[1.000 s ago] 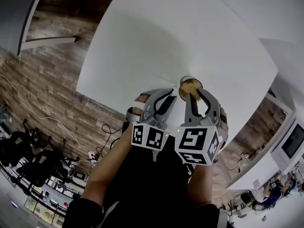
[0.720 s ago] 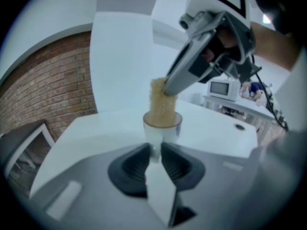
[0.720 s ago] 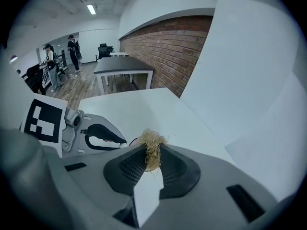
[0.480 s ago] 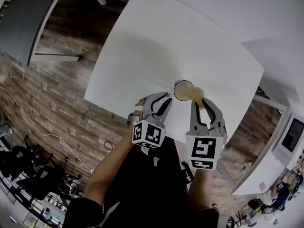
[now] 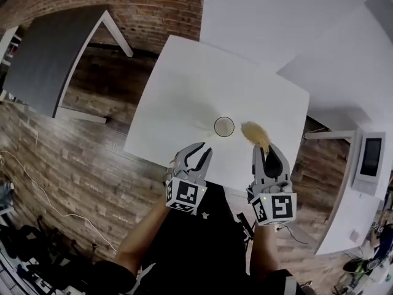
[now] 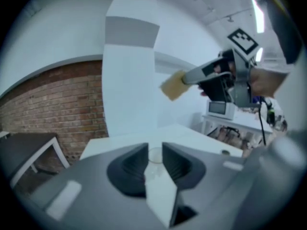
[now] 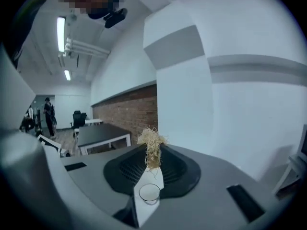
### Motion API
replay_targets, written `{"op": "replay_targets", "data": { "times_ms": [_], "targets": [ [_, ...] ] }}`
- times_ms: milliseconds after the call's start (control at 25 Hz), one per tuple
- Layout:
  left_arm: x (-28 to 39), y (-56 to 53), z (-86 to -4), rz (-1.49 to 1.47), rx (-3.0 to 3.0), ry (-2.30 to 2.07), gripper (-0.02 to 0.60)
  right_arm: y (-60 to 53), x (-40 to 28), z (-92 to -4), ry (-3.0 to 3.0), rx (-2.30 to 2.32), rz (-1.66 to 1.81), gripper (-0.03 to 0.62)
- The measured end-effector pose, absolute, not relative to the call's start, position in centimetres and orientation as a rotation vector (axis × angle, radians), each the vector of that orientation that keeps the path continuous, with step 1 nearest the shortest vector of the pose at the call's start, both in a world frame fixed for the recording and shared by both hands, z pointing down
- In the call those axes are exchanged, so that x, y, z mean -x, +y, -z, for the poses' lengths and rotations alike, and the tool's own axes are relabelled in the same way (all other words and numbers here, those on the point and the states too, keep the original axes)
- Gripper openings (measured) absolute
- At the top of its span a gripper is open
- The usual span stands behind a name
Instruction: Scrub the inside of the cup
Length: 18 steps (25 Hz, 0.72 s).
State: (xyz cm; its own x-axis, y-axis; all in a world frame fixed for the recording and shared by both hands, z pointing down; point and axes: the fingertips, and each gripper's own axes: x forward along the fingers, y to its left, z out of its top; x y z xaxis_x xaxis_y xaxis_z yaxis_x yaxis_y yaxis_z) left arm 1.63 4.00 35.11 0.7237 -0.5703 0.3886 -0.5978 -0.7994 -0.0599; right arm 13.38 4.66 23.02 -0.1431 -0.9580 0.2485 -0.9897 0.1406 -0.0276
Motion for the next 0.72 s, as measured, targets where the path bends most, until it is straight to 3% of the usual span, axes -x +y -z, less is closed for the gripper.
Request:
{"op": "replay_targets", "data": {
  "times_ms": [280, 480, 720],
  "targets": [
    [2.9, 6.0, -24.0, -0.374, -2.923, -1.149, 0.005, 10.7, -14.4, -18.0, -2.298, -2.173, -0.287, 0.057],
    [5.3, 8.5, -19.5, -0.09, -2.857, -1.176, 0.005, 14.8, -12.5, -18.8, -2.25, -2.232, -0.311, 0.057],
    [5.0, 11.6, -20.0, -0.09, -2.839, -1.124, 0.005, 17.9, -9.1, -21.2, -2.21, -2.245, -0.339, 0.057]
  ]
}}
